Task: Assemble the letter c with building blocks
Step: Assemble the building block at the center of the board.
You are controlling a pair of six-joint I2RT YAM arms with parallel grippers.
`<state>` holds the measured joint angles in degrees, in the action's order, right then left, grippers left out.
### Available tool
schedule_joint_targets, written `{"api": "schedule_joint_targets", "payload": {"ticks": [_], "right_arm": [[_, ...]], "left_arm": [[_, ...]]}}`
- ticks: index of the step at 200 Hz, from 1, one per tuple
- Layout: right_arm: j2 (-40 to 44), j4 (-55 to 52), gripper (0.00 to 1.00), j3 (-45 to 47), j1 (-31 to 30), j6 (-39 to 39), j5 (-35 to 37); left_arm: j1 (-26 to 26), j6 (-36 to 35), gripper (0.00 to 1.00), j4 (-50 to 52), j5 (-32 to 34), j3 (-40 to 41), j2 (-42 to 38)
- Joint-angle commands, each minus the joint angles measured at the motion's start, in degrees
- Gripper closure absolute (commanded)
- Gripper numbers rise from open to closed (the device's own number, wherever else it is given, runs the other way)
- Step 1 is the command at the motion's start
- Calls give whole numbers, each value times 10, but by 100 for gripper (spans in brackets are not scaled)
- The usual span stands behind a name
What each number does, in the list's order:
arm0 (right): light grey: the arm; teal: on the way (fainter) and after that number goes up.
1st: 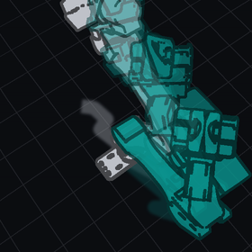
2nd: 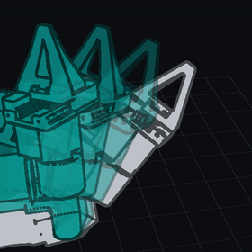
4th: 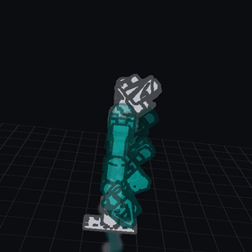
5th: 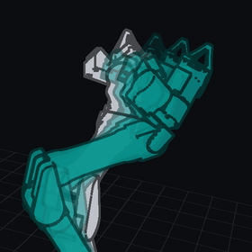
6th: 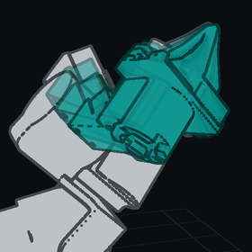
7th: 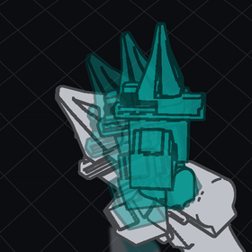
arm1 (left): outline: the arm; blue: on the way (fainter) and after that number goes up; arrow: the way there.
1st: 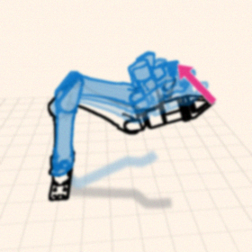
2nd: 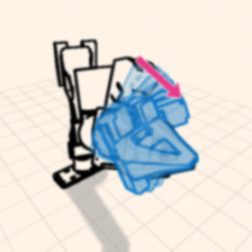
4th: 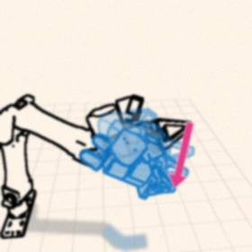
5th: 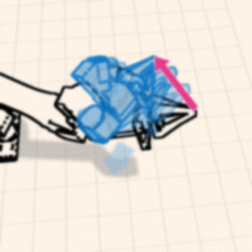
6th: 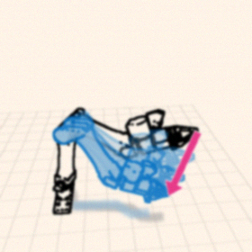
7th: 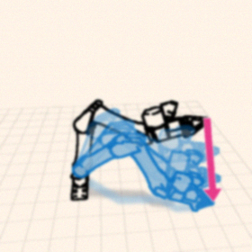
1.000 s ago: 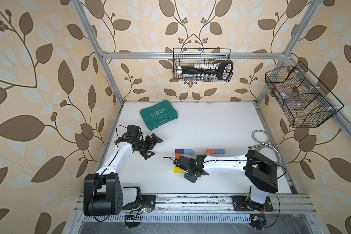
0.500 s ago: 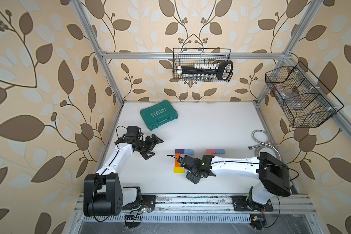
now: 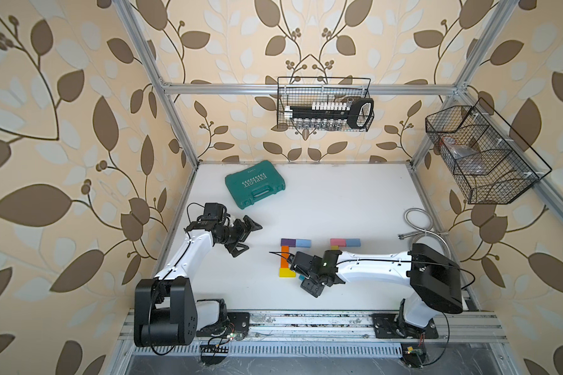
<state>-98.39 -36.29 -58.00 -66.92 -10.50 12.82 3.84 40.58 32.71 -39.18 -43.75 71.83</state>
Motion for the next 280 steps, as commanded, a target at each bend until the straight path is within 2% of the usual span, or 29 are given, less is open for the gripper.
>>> {"api": "schedule_joint_targets", "payload": {"ticks": [1, 147, 280], "right_arm": [[-22, -22, 29, -18, -3, 1, 13], [-31, -50, 29, -44, 17, -2, 53], [-44, -50, 29, -66, 26, 2, 50]], "left_arm": [[5, -2, 1, -9, -17, 2, -10], [5, 4, 1, -22, -20, 11, -5], [5, 7, 1, -25, -20, 13, -5]]}}
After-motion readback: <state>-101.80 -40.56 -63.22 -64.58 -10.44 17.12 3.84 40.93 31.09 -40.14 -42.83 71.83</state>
